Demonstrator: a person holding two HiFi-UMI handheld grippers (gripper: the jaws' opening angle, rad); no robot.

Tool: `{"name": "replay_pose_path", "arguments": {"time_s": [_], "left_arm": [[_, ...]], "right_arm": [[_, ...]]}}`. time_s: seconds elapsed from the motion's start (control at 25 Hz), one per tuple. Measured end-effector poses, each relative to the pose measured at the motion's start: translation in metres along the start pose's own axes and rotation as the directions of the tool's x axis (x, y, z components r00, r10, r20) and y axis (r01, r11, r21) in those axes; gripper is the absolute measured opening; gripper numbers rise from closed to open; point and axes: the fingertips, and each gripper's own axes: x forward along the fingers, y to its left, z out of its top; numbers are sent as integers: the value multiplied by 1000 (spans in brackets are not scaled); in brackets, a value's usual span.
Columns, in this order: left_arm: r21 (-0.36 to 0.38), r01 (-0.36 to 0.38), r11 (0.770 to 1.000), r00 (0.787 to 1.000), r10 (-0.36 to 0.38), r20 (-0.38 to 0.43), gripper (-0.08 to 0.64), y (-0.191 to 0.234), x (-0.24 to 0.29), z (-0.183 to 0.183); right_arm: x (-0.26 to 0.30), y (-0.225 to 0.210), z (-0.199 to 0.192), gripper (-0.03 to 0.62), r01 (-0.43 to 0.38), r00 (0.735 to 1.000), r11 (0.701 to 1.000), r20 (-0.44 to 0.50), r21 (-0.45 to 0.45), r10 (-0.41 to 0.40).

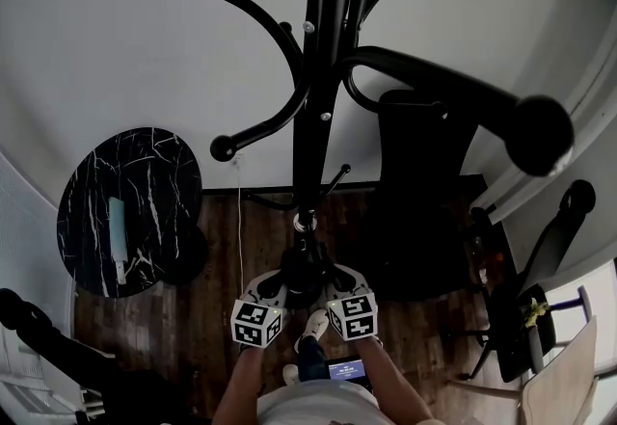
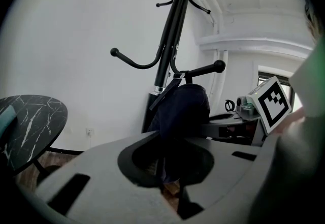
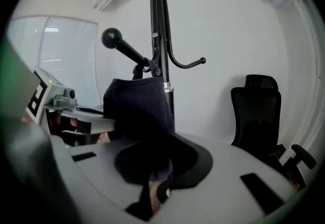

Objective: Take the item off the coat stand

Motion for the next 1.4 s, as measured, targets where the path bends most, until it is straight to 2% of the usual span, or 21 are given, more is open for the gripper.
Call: {"name": "replay_pose_path", "arguments": {"time_s": [1.4], "left_arm": [[57,-4,998,1000,3,20,31,-45,-59,2]], "right_arm": [[-64,32,-7,36,-15,999,1000,36,-26,16]]}}
